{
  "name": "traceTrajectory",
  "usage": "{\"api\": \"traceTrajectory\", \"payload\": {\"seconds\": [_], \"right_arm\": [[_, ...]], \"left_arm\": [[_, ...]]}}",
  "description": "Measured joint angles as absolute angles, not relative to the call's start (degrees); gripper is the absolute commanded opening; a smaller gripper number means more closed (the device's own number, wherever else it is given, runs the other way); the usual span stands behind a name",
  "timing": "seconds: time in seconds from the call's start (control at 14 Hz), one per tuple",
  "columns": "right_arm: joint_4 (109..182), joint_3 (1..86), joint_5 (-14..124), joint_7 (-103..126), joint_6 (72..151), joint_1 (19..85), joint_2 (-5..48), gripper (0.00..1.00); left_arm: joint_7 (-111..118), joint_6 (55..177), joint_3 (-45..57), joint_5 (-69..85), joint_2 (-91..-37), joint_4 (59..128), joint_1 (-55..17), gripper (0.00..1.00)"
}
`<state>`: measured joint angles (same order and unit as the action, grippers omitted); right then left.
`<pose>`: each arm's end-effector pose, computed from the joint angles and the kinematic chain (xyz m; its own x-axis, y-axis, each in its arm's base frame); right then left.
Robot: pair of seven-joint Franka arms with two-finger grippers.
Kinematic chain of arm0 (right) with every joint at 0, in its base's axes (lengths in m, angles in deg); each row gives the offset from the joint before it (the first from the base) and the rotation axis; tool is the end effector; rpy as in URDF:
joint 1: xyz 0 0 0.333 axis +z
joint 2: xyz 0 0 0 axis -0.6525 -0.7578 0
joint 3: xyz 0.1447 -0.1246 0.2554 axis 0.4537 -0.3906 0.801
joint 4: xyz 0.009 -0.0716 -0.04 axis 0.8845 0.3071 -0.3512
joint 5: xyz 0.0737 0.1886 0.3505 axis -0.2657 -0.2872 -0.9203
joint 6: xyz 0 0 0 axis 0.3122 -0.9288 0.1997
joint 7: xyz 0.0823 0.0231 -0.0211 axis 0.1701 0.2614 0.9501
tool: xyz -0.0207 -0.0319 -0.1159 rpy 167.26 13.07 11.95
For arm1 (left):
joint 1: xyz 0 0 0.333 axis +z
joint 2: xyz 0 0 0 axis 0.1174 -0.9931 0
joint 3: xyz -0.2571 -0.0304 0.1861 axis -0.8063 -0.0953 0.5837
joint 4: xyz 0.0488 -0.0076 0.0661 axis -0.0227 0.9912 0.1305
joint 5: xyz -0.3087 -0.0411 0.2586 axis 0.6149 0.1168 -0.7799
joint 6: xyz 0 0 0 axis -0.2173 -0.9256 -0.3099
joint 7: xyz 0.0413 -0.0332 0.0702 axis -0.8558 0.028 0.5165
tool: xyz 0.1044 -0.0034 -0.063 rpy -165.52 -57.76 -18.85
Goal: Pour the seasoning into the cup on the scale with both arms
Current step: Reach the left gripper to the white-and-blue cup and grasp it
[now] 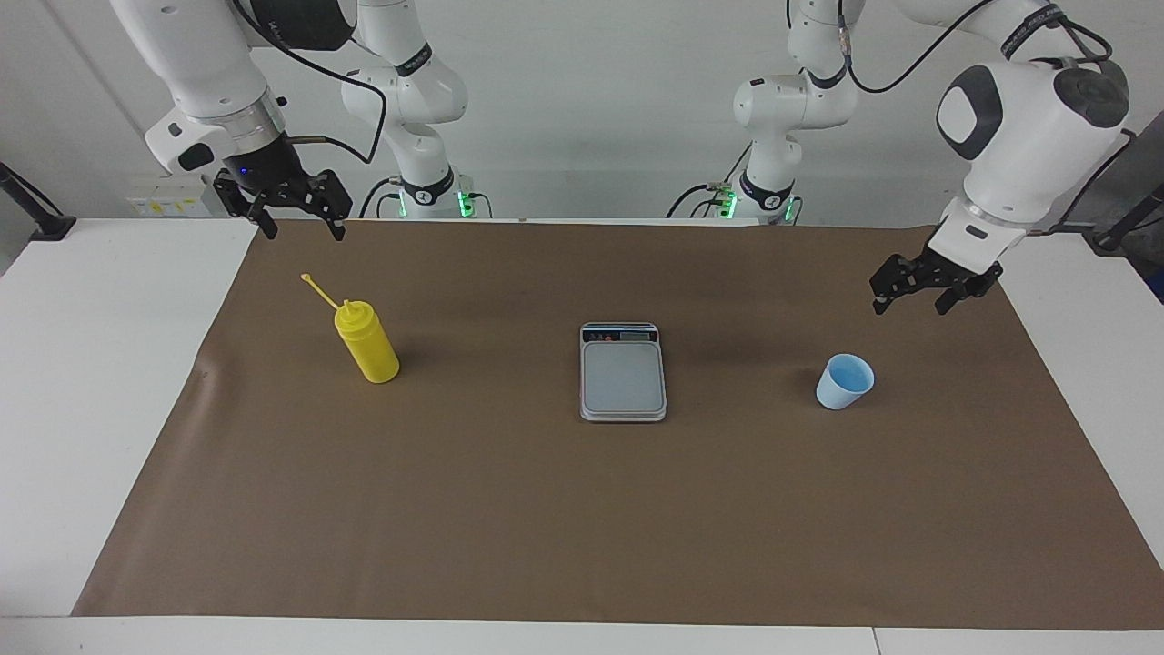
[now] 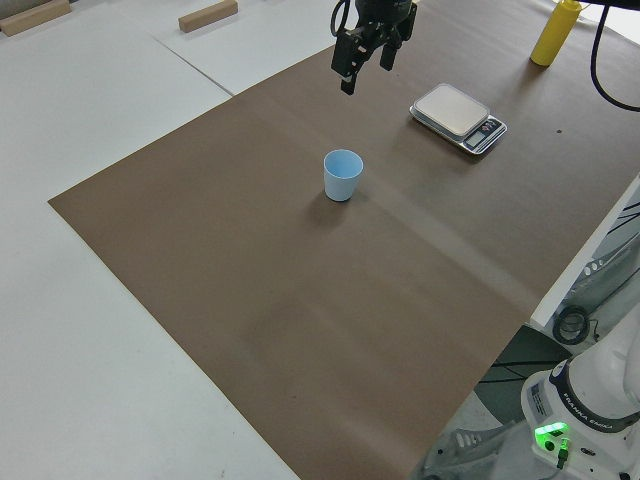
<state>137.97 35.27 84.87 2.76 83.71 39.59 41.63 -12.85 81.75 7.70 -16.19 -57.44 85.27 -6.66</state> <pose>0.5376 -0.0158 0.6065 0.9984 -0.0480 -0.0295 -0.0483 -0.9988 -0.0107 0.5915 -0.0173 0.5070 0.9995 -0.0298 -0.0045 -0.0297 -0.9992 0.0261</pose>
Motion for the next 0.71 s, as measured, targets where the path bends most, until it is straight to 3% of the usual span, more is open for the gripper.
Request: {"api": "traceTrajectory", "payload": {"seconds": [0.71], "right_arm": [[137.97, 35.27, 84.87, 2.76, 83.71, 39.59, 41.63, 1.00]], "left_arm": [[2.27, 101.77, 7.67, -16.16, -61.27, 101.20, -5.69, 1.00]]}}
